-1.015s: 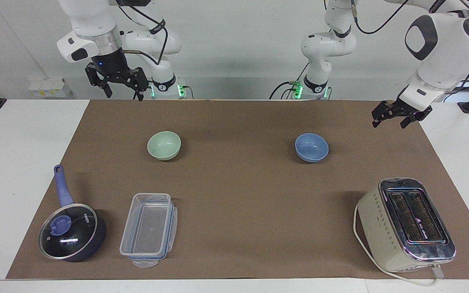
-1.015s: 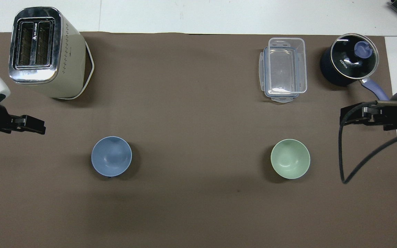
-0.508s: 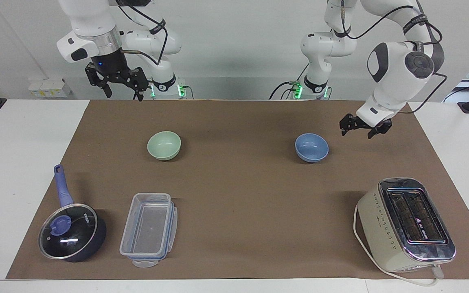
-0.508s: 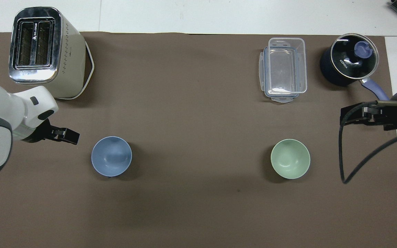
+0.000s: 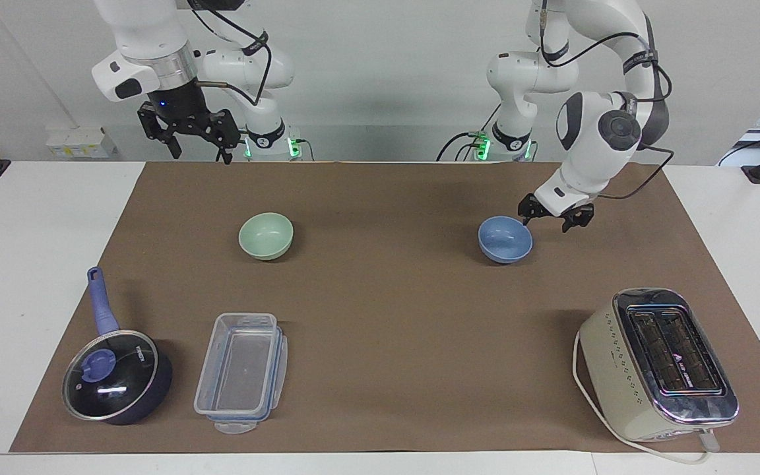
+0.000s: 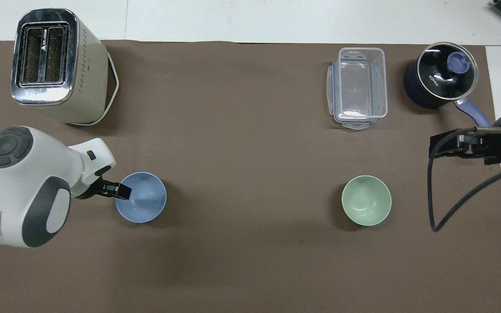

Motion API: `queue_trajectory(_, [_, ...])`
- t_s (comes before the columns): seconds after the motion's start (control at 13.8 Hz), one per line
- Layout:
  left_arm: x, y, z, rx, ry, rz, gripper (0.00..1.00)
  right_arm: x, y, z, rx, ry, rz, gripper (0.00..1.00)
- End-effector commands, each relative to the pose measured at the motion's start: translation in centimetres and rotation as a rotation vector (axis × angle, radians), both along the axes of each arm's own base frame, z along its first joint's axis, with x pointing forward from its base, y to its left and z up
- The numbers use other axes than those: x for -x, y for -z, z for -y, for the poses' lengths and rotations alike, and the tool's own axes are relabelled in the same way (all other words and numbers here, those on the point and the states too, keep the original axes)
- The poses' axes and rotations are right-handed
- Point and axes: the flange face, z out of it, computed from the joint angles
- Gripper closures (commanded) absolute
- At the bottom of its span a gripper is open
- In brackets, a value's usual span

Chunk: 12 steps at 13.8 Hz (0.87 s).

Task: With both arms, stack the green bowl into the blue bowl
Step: 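Close the left gripper on the blue bowl's rim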

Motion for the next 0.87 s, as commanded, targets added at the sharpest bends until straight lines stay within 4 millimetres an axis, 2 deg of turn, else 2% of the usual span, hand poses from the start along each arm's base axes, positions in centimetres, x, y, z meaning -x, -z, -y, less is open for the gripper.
queue_trajectory(0.0, [3.0, 2.3, 1.9, 0.003, -0.064, 0.061, 0.0, 0.1, -0.1, 0.5, -0.002, -0.012, -0.012, 0.0])
queue_trajectory(0.15, [4.9, 4.8, 3.6, 0.009, -0.119, 0.096, 0.0, 0.1, -0.1, 0.5, -0.002, -0.013, -0.012, 0.0])
queue_trajectory(0.22, [5.5, 5.8, 3.7, 0.01, -0.124, 0.103, 0.0, 0.1, -0.1, 0.5, -0.002, -0.013, -0.012, 0.0])
queue_trajectory(0.44, [6.0, 6.7, 3.4, 0.019, -0.135, 0.131, 0.0, 0.1, -0.1, 0.5, -0.002, -0.013, -0.012, 0.0])
queue_trajectory(0.51, [6.0, 6.8, 3.3, 0.018, -0.138, 0.13, 0.13, 0.1, -0.1, 0.5, -0.002, -0.013, -0.012, 0.0])
queue_trajectory(0.58, [6.0, 6.8, 3.4, 0.017, -0.139, 0.127, 0.52, 0.1, -0.1, 0.5, -0.002, -0.013, -0.012, 0.0])
queue_trajectory(0.65, [5.8, 6.7, 3.3, 0.016, -0.144, 0.125, 0.83, 0.1, -0.1, 0.6, -0.002, -0.013, -0.012, 0.0])
queue_trajectory(0.73, [5.7, 6.7, 3.2, 0.015, -0.141, 0.121, 1.0, 0.1, -0.1, 0.8, -0.003, -0.009, -0.012, 0.0])
queue_trajectory(0.8, [5.6, 6.6, 3.2, 0.016, -0.141, 0.122, 1.0, 0.0, 0.0, 1.1, -0.002, -0.004, -0.013, 0.0])
